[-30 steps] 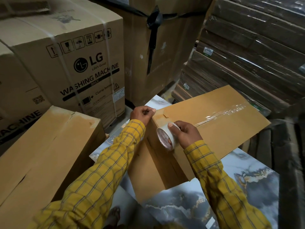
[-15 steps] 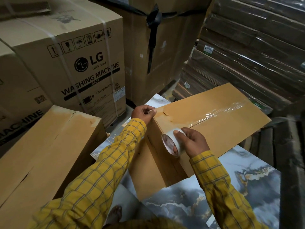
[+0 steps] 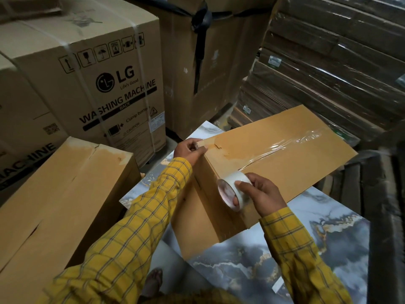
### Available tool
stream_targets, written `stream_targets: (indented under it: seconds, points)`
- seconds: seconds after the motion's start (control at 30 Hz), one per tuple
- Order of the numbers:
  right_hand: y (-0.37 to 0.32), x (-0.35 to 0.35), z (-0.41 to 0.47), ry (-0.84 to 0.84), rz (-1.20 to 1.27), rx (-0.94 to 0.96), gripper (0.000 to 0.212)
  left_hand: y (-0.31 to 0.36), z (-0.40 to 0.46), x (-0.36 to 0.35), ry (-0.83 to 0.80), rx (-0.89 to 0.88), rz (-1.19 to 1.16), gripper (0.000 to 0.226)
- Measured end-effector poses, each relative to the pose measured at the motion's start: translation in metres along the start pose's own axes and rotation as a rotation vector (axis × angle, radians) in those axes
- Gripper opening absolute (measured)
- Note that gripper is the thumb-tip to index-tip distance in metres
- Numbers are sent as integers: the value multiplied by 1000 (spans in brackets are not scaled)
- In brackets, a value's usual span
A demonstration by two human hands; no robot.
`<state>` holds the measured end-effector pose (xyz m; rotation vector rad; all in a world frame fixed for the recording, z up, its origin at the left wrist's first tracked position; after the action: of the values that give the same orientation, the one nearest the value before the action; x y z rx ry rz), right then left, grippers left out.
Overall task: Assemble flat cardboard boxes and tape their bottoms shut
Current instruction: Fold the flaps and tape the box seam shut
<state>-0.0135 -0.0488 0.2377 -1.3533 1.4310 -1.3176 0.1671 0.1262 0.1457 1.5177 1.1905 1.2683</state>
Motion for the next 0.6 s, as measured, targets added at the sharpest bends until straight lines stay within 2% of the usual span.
stream_targets:
  seconds: [0.07, 0.13, 0.27, 0.4, 0.47, 0.6]
  points:
    - [1, 5, -2, 10, -166, 36, 8, 0, -2, -1, -1, 17, -10, 28]
    - [0, 7, -8, 19, -194, 65, 11, 1, -4, -2, -6, 22, -30, 32]
    - [1, 4, -22, 28, 80, 48, 20, 4, -10, -5, 9, 81, -69, 34]
    - [1, 4, -32, -13, 180, 9, 16, 1, -16, -9, -19, 38, -58, 45]
    - [3, 12, -31, 17, 118, -10, 15, -2, -15, -8, -7, 34, -63, 46]
    - [6, 27, -40, 6, -201, 67, 27, -3, -14, -8, -13, 64, -98, 45]
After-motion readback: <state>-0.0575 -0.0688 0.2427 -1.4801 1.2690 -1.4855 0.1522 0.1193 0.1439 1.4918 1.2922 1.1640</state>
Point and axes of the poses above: each hand's wrist, its own z-axis towards the middle knuckle, its own x-axis out of the back of the hand, y = z × x, the point moved 3 cm from there along z, towards the middle knuckle, and after that the axes turned 7 degrees about z, right-handed, at the moved point
